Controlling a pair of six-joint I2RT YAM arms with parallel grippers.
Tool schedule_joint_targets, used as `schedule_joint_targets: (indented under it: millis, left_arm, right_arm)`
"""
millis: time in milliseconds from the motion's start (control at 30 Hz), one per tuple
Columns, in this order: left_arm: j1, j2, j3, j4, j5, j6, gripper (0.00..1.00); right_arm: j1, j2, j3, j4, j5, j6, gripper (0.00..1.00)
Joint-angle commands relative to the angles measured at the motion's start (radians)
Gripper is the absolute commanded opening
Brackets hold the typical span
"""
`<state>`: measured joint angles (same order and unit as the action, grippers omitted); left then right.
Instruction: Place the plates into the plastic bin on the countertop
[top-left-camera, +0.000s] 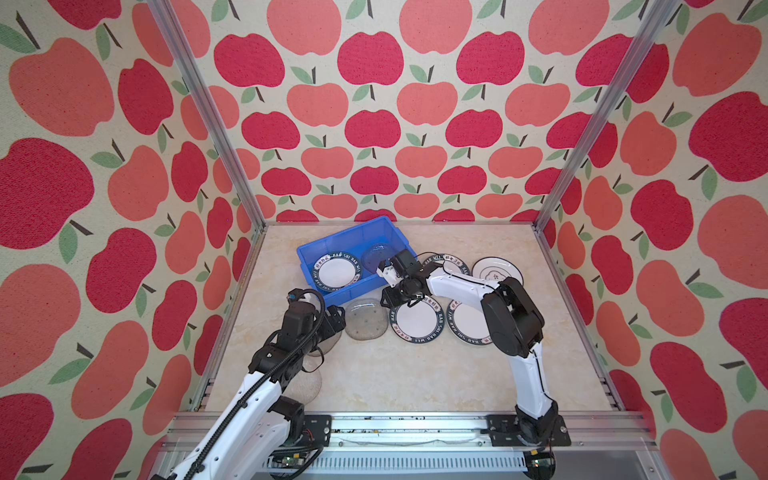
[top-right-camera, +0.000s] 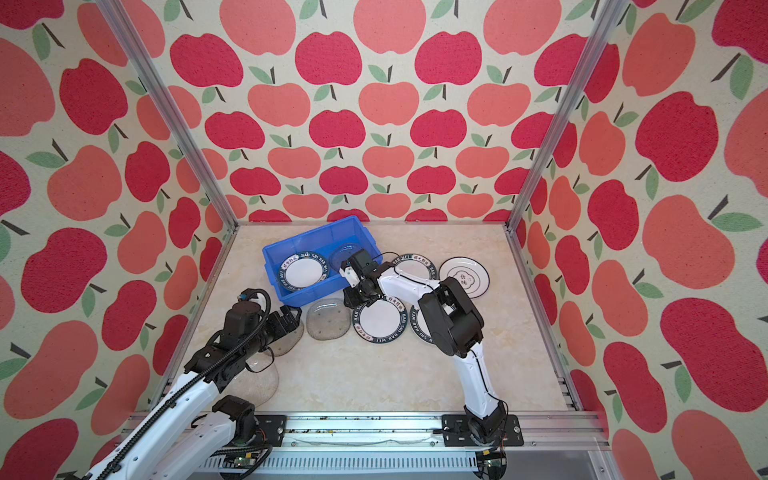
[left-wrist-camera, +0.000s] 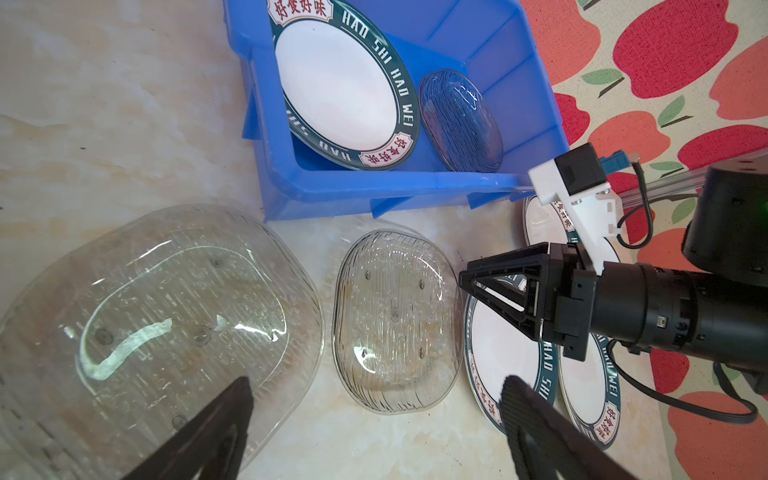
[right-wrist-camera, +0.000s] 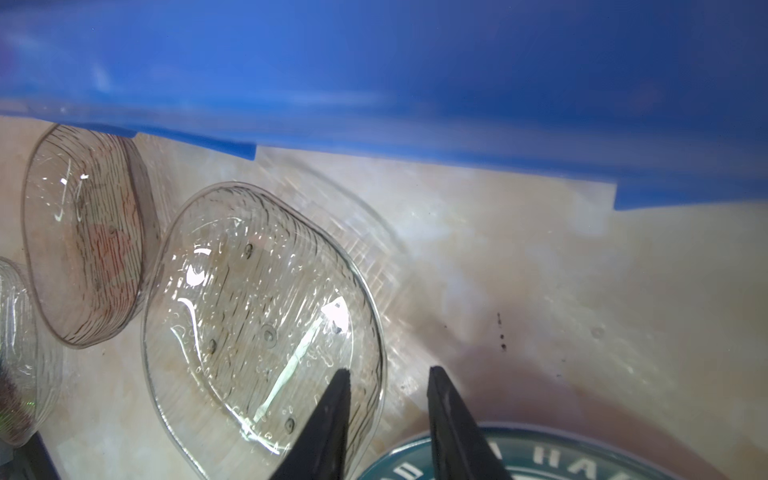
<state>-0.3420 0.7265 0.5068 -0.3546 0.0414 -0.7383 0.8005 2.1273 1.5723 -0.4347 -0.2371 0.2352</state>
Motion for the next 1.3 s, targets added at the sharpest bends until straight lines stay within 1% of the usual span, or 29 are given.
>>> schedule_joint_targets:
  millis: [0, 233, 400, 533, 833, 1267]
  left_arm:
    - [0.007, -0.001, -0.013, 0.013, 0.011, 0.020, 0.95]
    - [0.007, 0.020, -0.003, 0.014, 0.021, 0.025, 0.95]
    - [0.008, 0.021, -0.008, 0.018, 0.026, 0.020, 0.95]
    - [0.008, 0.008, -0.008, 0.009, 0.020, 0.017, 0.95]
    - [0.009, -0.013, 0.029, -0.065, -0.011, 0.054, 0.96]
    - [0.020, -0.024, 0.008, -0.053, 0.002, 0.055, 0.96]
  right_arm:
    - [0.003, 0.016, -0.017, 0.019, -0.012, -0.020, 0.35]
    - [0.003, 0.025, -0.034, 0.042, -0.035, -0.022, 0.32]
    - [0.005, 0.033, -0.042, 0.067, -0.045, -0.024, 0.26]
    - [0.005, 0.052, -0.021, 0.053, -0.053, -0.024, 0.25]
    - [0.012, 0.090, 0.015, 0.028, -0.057, -0.023, 0.24]
    - [0.023, 0.090, -0.003, -0.008, -0.028, -0.036, 0.24]
